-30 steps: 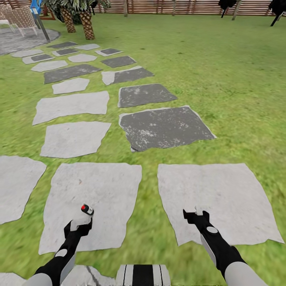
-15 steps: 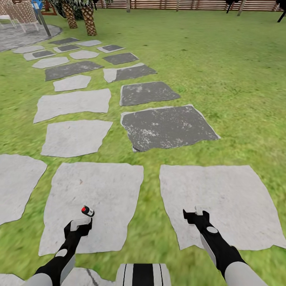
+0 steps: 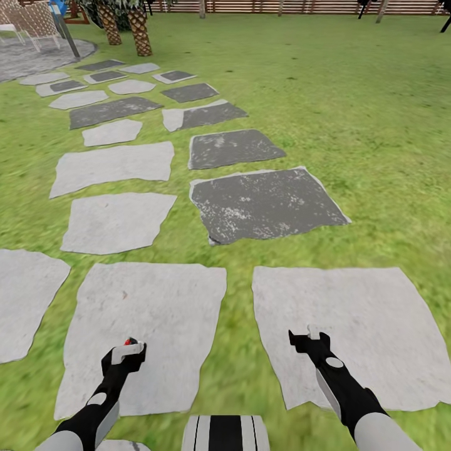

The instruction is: In the garden, pick up the pesticide atomizer on the floor and spray pesticide onto both trees until each tree trunk is fully covered.

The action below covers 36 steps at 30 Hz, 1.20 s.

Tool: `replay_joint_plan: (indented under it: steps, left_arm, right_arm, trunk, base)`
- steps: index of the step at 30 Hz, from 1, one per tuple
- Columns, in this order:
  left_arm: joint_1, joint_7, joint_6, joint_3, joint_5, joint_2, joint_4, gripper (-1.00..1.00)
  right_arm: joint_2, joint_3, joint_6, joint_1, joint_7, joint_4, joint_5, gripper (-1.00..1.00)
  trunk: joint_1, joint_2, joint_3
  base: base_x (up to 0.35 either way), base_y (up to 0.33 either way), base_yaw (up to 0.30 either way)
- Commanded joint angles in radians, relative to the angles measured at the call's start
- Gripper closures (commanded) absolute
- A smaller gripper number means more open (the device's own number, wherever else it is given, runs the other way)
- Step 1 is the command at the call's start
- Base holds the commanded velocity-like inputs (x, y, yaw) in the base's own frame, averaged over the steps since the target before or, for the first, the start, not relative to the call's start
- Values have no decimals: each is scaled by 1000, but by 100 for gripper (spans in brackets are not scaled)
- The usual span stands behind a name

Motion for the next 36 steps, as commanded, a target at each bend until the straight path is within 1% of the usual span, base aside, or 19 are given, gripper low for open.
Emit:
replay_joint_plan:
  steps: [1,8,14,21,25,36]
  left_arm:
    - [0,0,-3,0,4,0,1,-100]
    - [0,0,-6,1,7,2,1,-100]
    - [0,0,-5,1,6,1,1,-100]
    - [0,0,-5,2,6,1,1,-100]
    - [0,0,-4,1,6,1,1,-100]
    - [0,0,-4,2,5,1,1,-100]
  right_arm:
    - [0,1,-2,0,-2,1,1,-100]
    - [0,1,-2,0,-2,0,1,-100]
    - [0,1,-2,0,-2,1,1,-100]
    - [1,2,-2,0,-2,4,1,-100]
    - [1,2,-2,0,-2,4,1,-100]
    - [1,2,-2,0,-2,3,1,-100]
  trunk:
    - [0,0,-1]
    - [0,0,-1]
    - [3,-2,-31]
    - [3,-2,-34]
    - [5,-3,-54]
    - [5,-3,-57]
  base:
    - [191,-41,0]
    - [27,-6,0]
    - [0,0,60]
    - [0,0,28]
    - [0,0,1]
    - [31,0,0]
